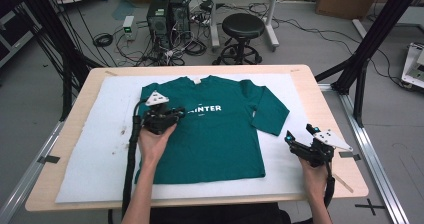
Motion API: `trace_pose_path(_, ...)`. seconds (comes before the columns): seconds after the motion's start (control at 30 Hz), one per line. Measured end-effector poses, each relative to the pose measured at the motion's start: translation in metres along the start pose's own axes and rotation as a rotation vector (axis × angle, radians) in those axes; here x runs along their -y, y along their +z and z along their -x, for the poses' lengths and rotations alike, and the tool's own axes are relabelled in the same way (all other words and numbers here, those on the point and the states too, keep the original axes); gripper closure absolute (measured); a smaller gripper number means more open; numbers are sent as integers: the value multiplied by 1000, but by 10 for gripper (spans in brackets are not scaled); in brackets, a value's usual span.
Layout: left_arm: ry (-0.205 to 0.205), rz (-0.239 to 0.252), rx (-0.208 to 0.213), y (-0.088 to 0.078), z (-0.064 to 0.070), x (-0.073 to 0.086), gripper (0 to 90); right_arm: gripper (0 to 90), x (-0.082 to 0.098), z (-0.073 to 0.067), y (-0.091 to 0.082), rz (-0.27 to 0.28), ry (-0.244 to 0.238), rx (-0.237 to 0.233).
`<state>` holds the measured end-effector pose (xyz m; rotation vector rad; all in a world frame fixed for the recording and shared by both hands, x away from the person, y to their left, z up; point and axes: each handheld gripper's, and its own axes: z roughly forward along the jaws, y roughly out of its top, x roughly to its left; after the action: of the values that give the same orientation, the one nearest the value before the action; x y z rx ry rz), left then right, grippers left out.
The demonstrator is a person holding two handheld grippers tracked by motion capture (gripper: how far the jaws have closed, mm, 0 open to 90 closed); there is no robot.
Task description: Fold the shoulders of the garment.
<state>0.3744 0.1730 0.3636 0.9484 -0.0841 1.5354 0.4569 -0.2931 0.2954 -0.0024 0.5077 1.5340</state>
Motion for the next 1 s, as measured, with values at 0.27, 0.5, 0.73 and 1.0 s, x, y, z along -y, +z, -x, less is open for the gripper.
trace_pose_path(0.27,53,-37,58,37,33,0,857,202,0,0,0,0,-4,2)
trace_pose_path(0.5,80,-48,102,62,55,-3,857,202,0,0,0,0,-1,3)
trace_pose_path(0.73,92,-87,135,81,69,0,856,202,0,-1,0,-4,0,3)
trace_pose_path(1.0,93,-90,167,84,77,0,855,202,0,-1,0,-6,-1,6)
